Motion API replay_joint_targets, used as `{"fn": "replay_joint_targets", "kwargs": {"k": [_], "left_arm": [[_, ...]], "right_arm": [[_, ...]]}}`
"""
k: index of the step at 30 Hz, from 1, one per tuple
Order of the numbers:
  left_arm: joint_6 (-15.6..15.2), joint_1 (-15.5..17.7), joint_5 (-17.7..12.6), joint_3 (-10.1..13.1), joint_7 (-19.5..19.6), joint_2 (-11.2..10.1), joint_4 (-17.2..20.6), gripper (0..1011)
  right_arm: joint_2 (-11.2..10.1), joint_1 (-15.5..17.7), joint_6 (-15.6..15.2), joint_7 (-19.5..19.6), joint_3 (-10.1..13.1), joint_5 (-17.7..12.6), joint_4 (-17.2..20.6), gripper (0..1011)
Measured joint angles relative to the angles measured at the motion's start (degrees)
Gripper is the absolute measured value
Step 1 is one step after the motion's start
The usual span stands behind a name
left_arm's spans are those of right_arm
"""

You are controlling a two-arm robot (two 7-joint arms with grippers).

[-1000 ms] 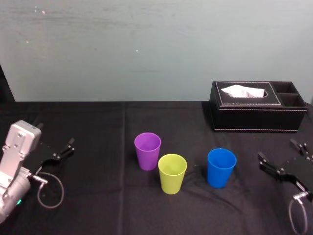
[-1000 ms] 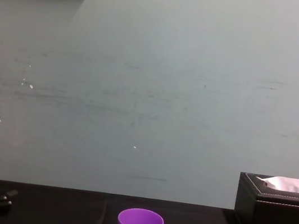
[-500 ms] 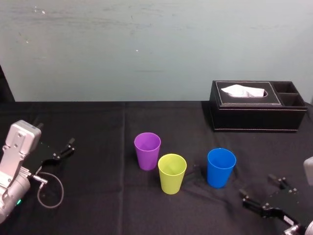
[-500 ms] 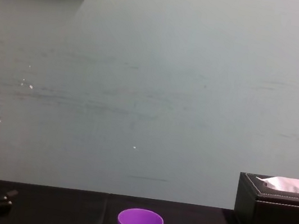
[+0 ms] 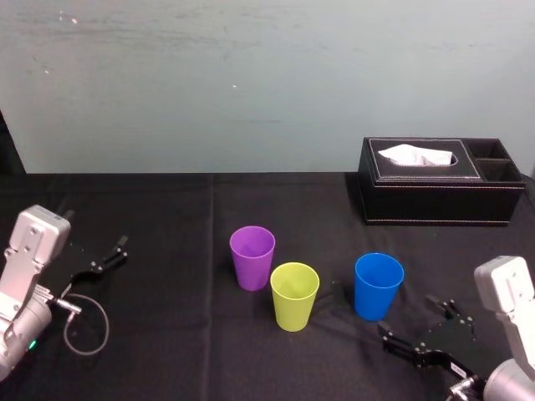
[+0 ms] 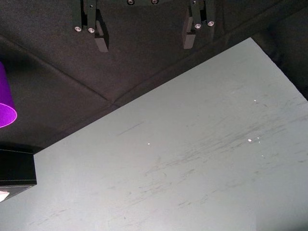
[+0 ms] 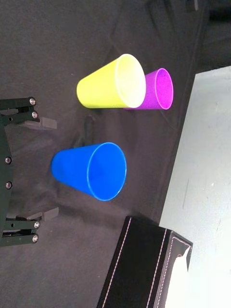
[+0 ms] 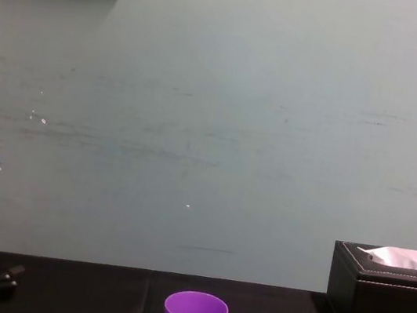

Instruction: Stack the three plastic cups sequentially using one hand.

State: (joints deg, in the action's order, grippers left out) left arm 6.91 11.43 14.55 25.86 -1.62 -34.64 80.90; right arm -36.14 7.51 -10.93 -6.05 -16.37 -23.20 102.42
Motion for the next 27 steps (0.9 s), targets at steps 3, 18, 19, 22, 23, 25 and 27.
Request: {"fn": "replay_joint_targets", "kwargs": {"k": [3,18,19,22,23,25,27], "left_arm": [[0.0,0.0,0.0,0.0,0.0,0.0,0.0,1000],[0.0,0.0,0.0,0.0,0.0,0.0,0.0,1000],[0.0,0.0,0.0,0.0,0.0,0.0,0.0,1000],[0.0,0.0,0.0,0.0,0.0,0.0,0.0,1000],[0.0,0.0,0.0,0.0,0.0,0.0,0.0,1000],[0.0,0.0,0.0,0.0,0.0,0.0,0.0,1000],[0.0,0.0,0.0,0.0,0.0,0.0,0.0,1000]], "right_arm": [[1.2,-1.2,-0.3,0.0,-0.6,1.0,-0.8,1000],[6.2,-4.8,-0.7,-0.4,-1.5,3.5,-4.4,1000],[6.7,-5.0,-0.7,-0.4,-1.5,3.7,-4.7,1000],[7.6,-5.5,-0.7,-0.6,-1.4,4.0,-5.4,1000],[7.8,-5.6,-0.7,-0.7,-1.4,4.1,-5.5,1000],[8.4,-5.9,-0.7,-0.9,-1.4,4.3,-6.0,1000],[8.8,-6.1,-0.8,-1.0,-1.3,4.4,-6.3,1000]]}}
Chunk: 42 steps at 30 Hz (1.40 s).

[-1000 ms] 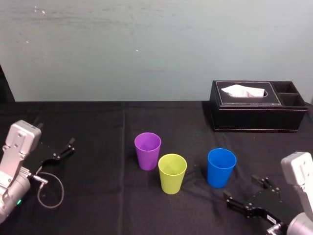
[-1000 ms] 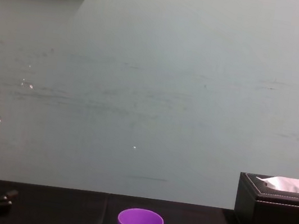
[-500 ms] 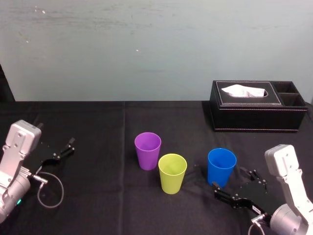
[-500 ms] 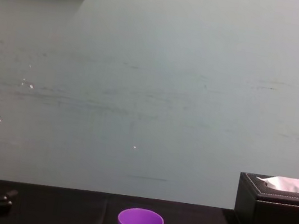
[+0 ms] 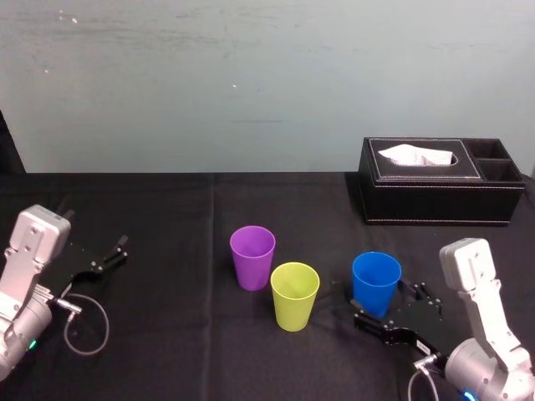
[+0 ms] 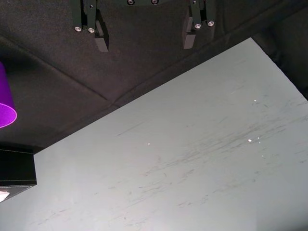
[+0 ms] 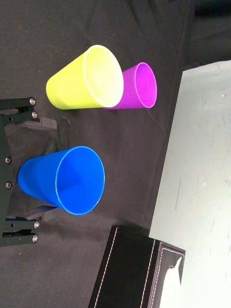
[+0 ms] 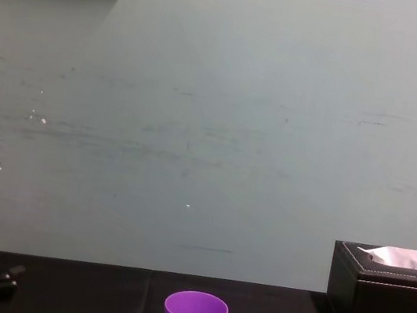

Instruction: Stack the three plastic cups sequentially using one hand.

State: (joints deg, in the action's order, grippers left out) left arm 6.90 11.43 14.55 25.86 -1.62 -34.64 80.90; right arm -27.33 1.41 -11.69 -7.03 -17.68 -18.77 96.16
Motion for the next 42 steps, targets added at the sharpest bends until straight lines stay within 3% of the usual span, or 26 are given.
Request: {"fn": "replay_joint_targets", "kwargs": {"k": [24,42], "left_arm": [[0.0,0.0,0.0,0.0,0.0,0.0,0.0,1000],[0.0,0.0,0.0,0.0,0.0,0.0,0.0,1000]], "right_arm": [[3.9,-0.3,-0.4,-0.5,2.0,3.4,-2.1,1000],[6.6,-0.5,1.3,-1.2,3.5,5.9,-3.8,1000]]}}
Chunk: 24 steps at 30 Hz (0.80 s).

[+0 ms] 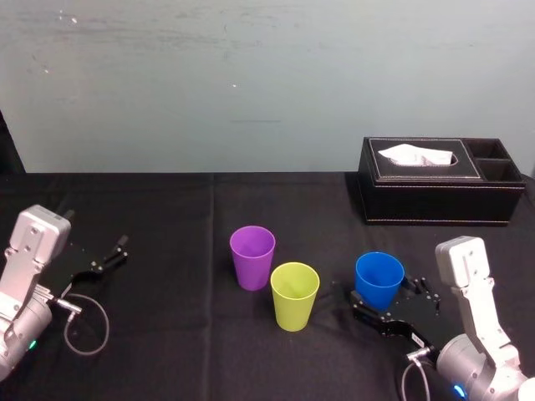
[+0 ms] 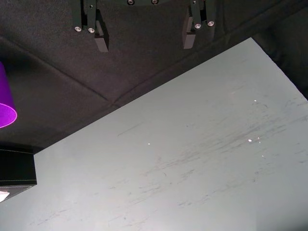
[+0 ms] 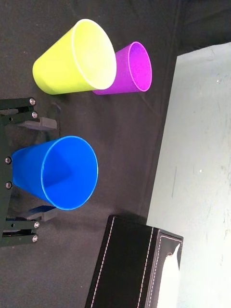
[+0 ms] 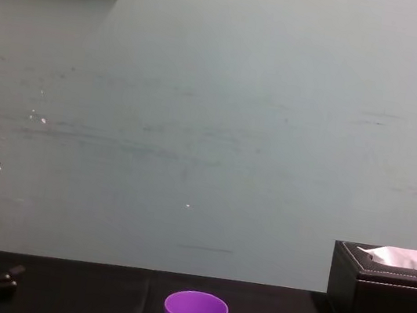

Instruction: Stack the three plastic cups sequentially using one hand.

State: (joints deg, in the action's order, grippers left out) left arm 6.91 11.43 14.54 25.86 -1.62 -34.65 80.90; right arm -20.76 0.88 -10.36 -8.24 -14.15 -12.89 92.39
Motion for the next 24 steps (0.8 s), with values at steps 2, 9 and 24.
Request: {"fn": "replay_joint_targets", "kwargs": {"k": [2,9,24], "left_arm": [[0.0,0.0,0.0,0.0,0.0,0.0,0.0,1000],[0.0,0.0,0.0,0.0,0.0,0.0,0.0,1000],[0.0,0.0,0.0,0.0,0.0,0.0,0.0,1000]], "right_arm": [[0.4,-0.2,0.1,-0.1,0.1,0.4,-0.4,1000],[1.2,-0.7,0.2,-0.3,0.3,1.9,-1.3,1000],[1.2,-0.7,0.2,-0.4,0.2,2.1,-1.3,929]]}}
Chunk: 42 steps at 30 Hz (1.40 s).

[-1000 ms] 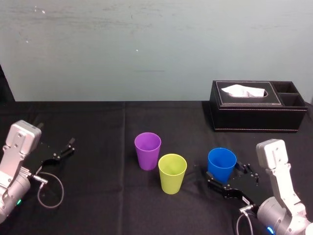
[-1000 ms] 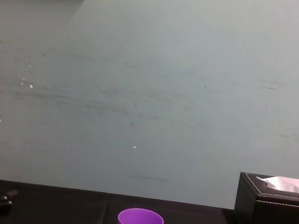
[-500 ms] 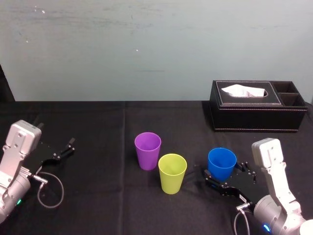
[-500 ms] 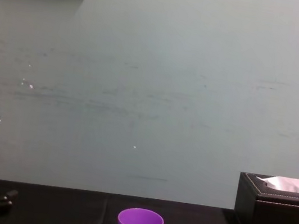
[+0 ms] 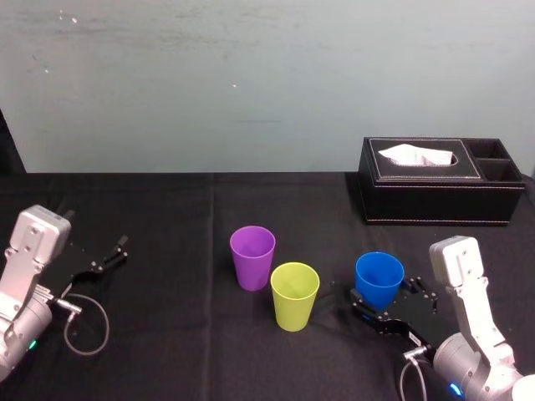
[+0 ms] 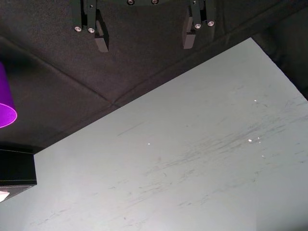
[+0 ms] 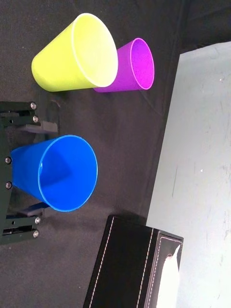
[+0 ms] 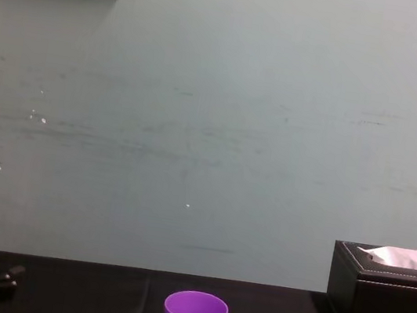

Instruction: Stack the three plastic cups sequentially using one hand.

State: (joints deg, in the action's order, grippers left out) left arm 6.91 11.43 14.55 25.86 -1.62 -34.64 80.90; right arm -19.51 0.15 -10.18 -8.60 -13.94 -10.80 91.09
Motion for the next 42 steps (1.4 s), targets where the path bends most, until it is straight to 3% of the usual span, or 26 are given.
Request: {"fn": "replay_joint_targets", "kwargs": {"k": [7,21,27,32,36,42], "left_arm": [[0.0,0.0,0.0,0.0,0.0,0.0,0.0,1000],[0.0,0.0,0.0,0.0,0.0,0.0,0.0,1000],[0.0,0.0,0.0,0.0,0.0,0.0,0.0,1000],[0.0,0.0,0.0,0.0,0.0,0.0,0.0,1000],[0.0,0.0,0.0,0.0,0.0,0.0,0.0,1000],[0.0,0.0,0.0,0.0,0.0,0.0,0.0,1000]], "right_arm": [[0.0,0.0,0.0,0.0,0.0,-0.1,0.0,757],[-0.2,0.1,-0.2,-0.5,0.3,-0.4,0.6,707],[-1.3,-0.9,-3.3,-3.8,2.6,-2.0,4.5,707],[-2.4,-3.9,-7.8,-6.2,3.3,-3.1,6.6,707],[-2.9,-7.5,-10.9,-8.1,2.7,-4.0,6.5,707],[-2.8,-11.7,-12.9,-10.0,0.4,-4.7,5.2,707]]}}
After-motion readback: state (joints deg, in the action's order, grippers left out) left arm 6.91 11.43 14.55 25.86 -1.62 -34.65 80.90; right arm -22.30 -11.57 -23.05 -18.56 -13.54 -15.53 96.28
